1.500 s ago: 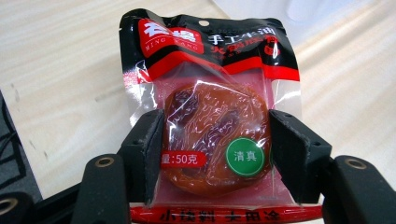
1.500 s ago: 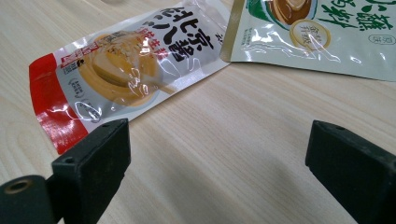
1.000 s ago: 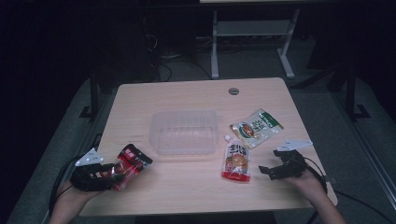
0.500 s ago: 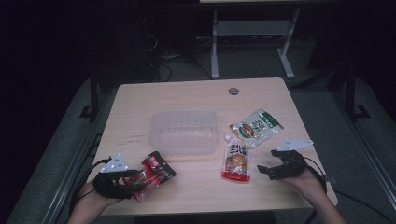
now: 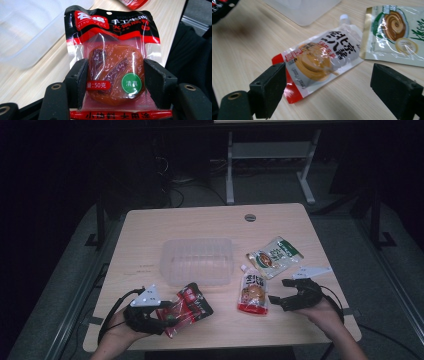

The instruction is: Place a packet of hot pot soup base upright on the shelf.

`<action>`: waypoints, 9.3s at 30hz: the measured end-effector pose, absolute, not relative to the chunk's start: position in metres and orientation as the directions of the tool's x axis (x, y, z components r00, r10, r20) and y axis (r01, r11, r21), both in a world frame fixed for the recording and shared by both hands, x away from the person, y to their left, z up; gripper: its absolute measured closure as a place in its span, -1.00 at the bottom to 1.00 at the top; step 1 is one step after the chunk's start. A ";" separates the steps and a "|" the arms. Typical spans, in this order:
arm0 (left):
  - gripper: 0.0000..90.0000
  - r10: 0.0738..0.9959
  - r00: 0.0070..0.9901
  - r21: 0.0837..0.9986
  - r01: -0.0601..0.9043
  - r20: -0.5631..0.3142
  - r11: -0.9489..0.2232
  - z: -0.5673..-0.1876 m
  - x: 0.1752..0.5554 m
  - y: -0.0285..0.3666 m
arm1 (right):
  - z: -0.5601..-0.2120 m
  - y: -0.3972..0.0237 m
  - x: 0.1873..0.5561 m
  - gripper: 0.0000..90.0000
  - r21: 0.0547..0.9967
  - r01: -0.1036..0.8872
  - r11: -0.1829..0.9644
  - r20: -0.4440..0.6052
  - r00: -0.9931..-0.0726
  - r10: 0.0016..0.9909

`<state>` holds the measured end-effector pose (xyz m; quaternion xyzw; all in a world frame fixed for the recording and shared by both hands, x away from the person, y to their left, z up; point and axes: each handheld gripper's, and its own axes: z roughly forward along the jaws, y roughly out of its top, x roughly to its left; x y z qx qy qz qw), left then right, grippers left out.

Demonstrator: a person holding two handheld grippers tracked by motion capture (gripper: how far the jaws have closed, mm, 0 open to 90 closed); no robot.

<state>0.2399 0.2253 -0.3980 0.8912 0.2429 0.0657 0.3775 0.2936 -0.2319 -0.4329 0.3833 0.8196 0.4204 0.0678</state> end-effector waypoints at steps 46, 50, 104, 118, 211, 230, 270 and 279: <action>-0.13 0.340 0.940 0.758 0.230 -0.011 -0.611 -0.399 0.246 0.172 | -0.428 -0.117 0.310 -0.55 0.757 0.519 0.397 0.424 -0.852 0.306; -0.13 0.334 0.943 0.757 0.224 -0.008 -0.613 -0.399 0.246 0.169 | -0.431 -0.117 0.311 -0.53 0.752 0.527 0.396 0.439 -0.849 0.296; 0.18 0.309 0.951 0.790 0.204 -0.020 -0.578 -0.403 0.253 0.166 | -0.415 -0.125 0.303 1.00 0.855 0.420 0.305 0.395 -0.908 0.141; 0.21 0.364 0.929 0.771 0.273 -0.058 -0.575 -0.409 0.257 0.186 | -0.403 -0.125 0.296 1.00 0.880 0.357 0.313 0.331 -0.934 0.136; -0.39 0.335 0.942 0.667 0.269 -0.031 -0.695 -0.439 0.261 0.190 | -0.373 -0.092 0.379 0.99 0.917 0.332 0.219 0.243 -0.903 0.354; -0.39 0.333 0.942 0.662 0.272 -0.037 -0.698 -0.440 0.261 0.189 | -0.390 -0.082 0.381 0.97 0.899 0.355 0.255 0.249 -0.895 0.369; -0.39 0.338 0.940 0.663 0.281 -0.044 -0.694 -0.440 0.262 0.189 | -0.377 -0.095 0.373 0.19 0.875 0.361 0.323 0.204 -0.879 0.430; -0.39 0.343 0.938 0.667 0.284 -0.045 -0.689 -0.440 0.261 0.189 | -0.370 -0.108 0.359 0.05 0.852 0.366 0.374 0.188 -0.881 0.435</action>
